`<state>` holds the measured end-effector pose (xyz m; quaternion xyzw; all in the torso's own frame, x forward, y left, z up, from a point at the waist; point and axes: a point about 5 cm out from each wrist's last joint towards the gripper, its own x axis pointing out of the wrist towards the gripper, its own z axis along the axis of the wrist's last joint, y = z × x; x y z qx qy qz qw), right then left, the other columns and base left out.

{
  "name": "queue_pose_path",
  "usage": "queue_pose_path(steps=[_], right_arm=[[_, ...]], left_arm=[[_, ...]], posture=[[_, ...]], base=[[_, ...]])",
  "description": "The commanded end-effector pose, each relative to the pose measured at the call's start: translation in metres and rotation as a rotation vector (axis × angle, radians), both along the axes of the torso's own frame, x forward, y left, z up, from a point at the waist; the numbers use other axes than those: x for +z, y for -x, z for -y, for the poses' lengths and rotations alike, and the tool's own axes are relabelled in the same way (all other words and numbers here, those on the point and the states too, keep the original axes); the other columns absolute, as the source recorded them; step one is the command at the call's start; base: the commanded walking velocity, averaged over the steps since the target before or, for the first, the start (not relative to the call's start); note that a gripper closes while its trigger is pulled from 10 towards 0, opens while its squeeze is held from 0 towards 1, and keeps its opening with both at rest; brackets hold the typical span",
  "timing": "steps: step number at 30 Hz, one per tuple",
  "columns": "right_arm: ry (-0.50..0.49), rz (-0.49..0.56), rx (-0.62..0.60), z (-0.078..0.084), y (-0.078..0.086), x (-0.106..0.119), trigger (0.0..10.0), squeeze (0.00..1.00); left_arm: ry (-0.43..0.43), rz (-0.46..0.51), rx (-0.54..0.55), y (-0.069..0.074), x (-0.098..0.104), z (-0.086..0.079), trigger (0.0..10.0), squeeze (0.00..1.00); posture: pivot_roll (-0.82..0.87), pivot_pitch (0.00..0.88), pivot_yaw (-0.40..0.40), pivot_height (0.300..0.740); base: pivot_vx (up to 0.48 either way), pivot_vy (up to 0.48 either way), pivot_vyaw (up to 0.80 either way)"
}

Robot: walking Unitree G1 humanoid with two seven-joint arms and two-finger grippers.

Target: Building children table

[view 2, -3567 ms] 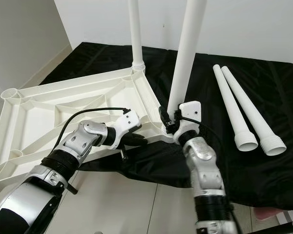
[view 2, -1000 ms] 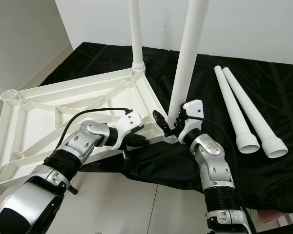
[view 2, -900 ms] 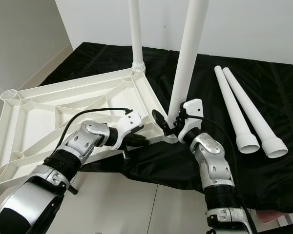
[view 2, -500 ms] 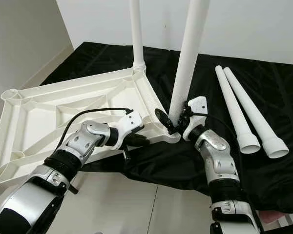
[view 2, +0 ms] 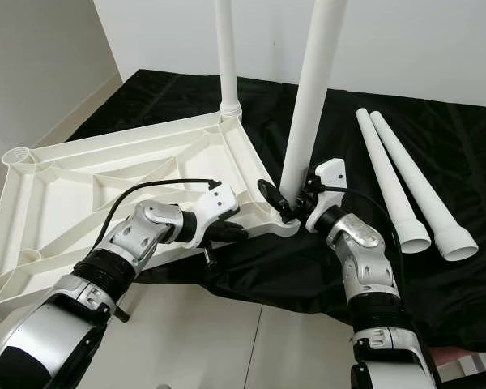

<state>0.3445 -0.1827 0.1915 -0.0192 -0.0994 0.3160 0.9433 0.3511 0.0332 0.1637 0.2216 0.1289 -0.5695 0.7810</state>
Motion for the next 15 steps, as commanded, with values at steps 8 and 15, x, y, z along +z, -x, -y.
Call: queue_pose_path(steps=[8, 15], right_arm=[[-0.001, 0.018, 0.047, 0.0023, -0.0001, 0.0046, 10.0, 0.00], [0.024, 0.019, 0.093, 0.0021, 0.0016, 0.0056, 10.0, 0.00]], left_arm=[[-0.046, -0.049, 0.045, 0.0023, -0.0175, -0.0075, 10.0, 0.00], [-0.048, -0.052, 0.045, 0.0031, -0.0186, -0.0082, 10.0, 0.00]], posture=[[-0.14, 0.098, 0.097, 0.740], [-0.14, 0.099, 0.097, 0.740]], base=[[0.000, 0.000, 0.00], [0.000, 0.000, 0.00]])
